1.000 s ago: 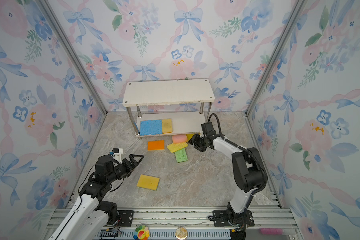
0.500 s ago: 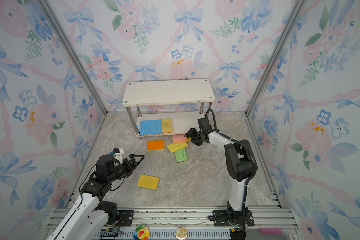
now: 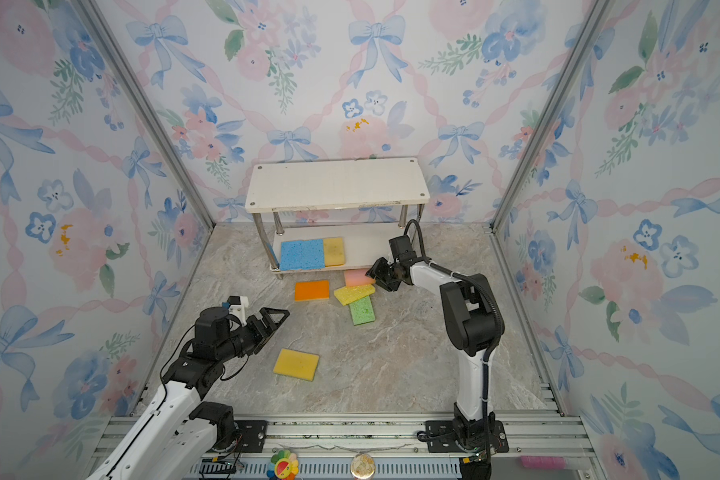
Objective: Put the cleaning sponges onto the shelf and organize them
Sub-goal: 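Move the right gripper to the bright yellow sponge and grasp it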
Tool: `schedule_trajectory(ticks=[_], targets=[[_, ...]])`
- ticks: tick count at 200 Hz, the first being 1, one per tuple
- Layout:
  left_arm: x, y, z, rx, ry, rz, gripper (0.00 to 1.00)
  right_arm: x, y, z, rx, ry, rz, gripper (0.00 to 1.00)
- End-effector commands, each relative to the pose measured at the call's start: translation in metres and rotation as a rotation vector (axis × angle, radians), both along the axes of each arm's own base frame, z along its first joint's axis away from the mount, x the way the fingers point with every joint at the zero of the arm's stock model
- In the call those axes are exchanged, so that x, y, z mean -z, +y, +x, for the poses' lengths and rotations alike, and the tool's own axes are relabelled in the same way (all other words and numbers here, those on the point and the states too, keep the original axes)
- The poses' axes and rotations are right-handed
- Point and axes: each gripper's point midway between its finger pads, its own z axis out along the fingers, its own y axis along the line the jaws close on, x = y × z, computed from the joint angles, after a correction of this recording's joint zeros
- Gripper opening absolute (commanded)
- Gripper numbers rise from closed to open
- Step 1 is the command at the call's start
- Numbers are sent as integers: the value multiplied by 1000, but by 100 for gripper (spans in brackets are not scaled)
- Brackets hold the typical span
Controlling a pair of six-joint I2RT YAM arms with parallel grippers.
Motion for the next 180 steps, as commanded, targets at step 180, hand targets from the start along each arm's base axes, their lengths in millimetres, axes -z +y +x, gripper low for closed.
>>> schedule_trajectory(ticks=[180], targets=[[-6,3,-3,-11,-54,-11,98,-2,-69,-172,-130,210,-342,24]])
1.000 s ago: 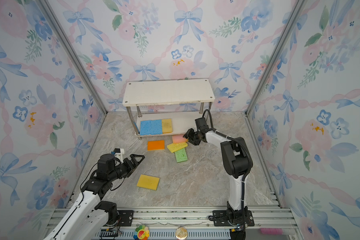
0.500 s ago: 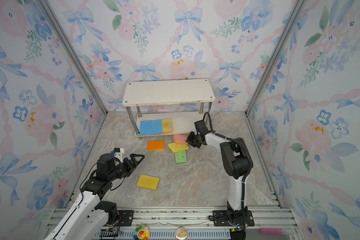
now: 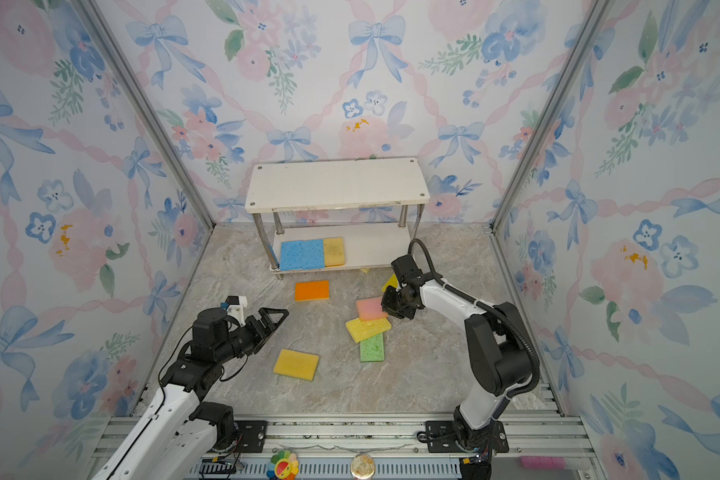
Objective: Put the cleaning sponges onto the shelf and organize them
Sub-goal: 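Move the right gripper to the bright yellow sponge and grasp it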
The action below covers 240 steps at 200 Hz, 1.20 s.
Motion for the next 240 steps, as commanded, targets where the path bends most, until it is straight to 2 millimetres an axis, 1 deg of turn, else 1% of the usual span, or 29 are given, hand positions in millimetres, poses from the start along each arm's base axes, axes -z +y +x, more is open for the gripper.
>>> schedule_trajectory(ticks=[1,7,16,26,30,43,57,62,71,87,118,121,125,141,157,176,213,240], targets=[[1,2,-1,-9,-21,-5,98,0,-18,-34,-38,59,-63,25],[1,2,-2,-10,-23,-7,98,-3,-18,-35,-43,51,-55,28],[2,3,-2,-12,-23,-8,98,-9,-18,-35,-48,35,-45,36],[1,3,-3,-14,-24,-10,98,-21,-18,-30,-46,1,-22,46],[1,3,-3,-15,-25,-11,98,-26,-18,-27,-41,-15,-10,48],[-1,3,-3,-16,-29,-12,98,-46,-21,-14,-15,-79,23,53],[-2,3,-2,-17,-31,-13,98,-65,-28,5,33,-148,53,56],[-3,3,-2,-18,-33,-14,98,-70,-31,12,51,-168,62,56],[-4,3,-1,-18,-31,-14,98,-72,-39,23,85,-178,70,58],[-6,2,1,-14,-33,-12,98,-63,-51,40,146,-160,85,58],[-11,2,3,-12,-40,-10,98,-47,-58,73,200,-160,90,61],[-12,2,4,-11,-39,-10,98,-49,-59,75,203,-164,90,61],[-12,1,4,-10,-38,-10,98,-39,-60,78,208,-146,83,62],[-13,1,4,-11,-41,-11,98,-24,-63,88,228,-132,74,62],[-14,1,4,-10,-42,-13,98,-12,-61,96,241,-122,79,62],[-15,1,3,-6,-44,-17,98,-4,-60,106,253,-121,81,61],[-16,1,3,-9,-44,-20,98,12,-59,115,256,-100,59,56],[-15,0,6,-6,-37,-13,98,25,-60,117,261,-76,43,51]])
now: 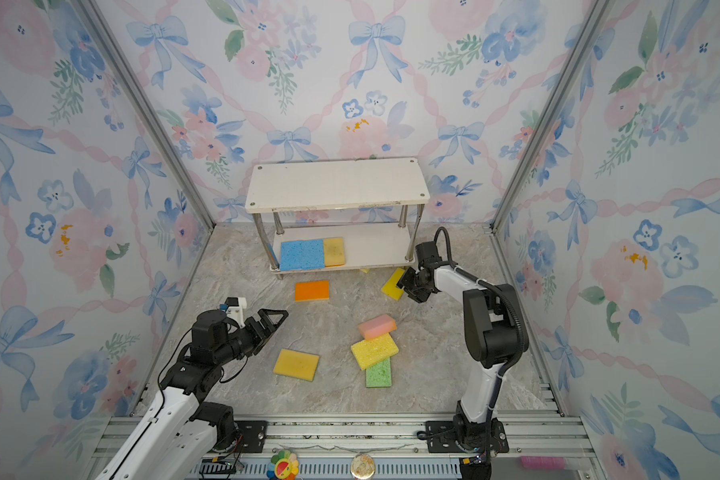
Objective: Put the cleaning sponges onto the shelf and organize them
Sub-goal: 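Move the right gripper to the bright yellow sponge and grasp it, then lift the bright yellow sponge and bring it toward the left gripper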
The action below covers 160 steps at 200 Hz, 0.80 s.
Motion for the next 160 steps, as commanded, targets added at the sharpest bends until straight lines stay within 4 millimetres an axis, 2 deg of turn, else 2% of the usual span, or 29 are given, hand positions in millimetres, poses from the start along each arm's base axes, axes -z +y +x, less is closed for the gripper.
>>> schedule_trajectory(ticks=[1,46,86,116,160], targets=[[-16,0,7,-2,-40,-4,98,8,-2,10,15,3,-16,51],[-16,0,13,8,-33,18,98,25,-4,5,24,41,-25,33],[-14,-2,19,14,-27,18,98,26,-7,2,6,41,-39,15],[-15,-5,26,20,-29,13,98,14,-9,-4,-21,19,-48,3],[-20,-16,41,53,-46,-25,98,-22,-11,-32,-124,-20,-61,0]])
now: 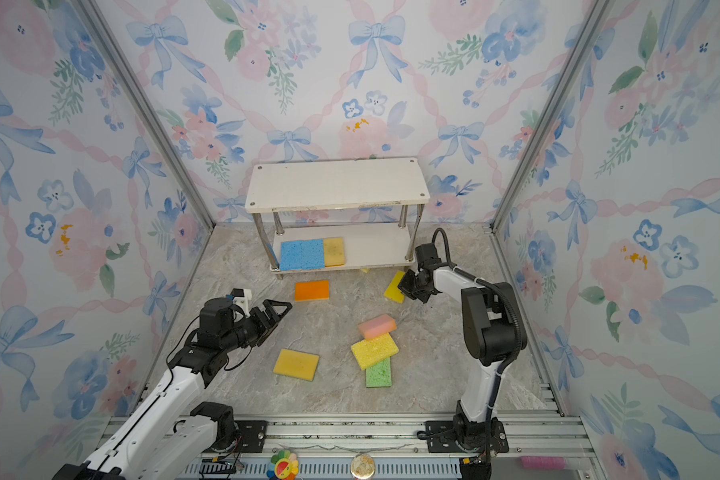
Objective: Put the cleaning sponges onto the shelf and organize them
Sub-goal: 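Lift the bright yellow sponge and bring it toward the left gripper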
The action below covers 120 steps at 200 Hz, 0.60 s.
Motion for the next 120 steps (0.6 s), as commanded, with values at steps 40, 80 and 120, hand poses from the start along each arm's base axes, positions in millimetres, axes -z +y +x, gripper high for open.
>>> schedule_trajectory(ticks=[40,80,120], targets=[[-35,-50,24,157,-124,-52,98,-75,-1,-49,-211,-88,28,0],[-56,-100,31,256,-187,-189,98,-131,30,-70,-367,-142,179,0],[-78,-140,34,371,-247,-217,98,-169,82,-104,-582,-164,244,0]])
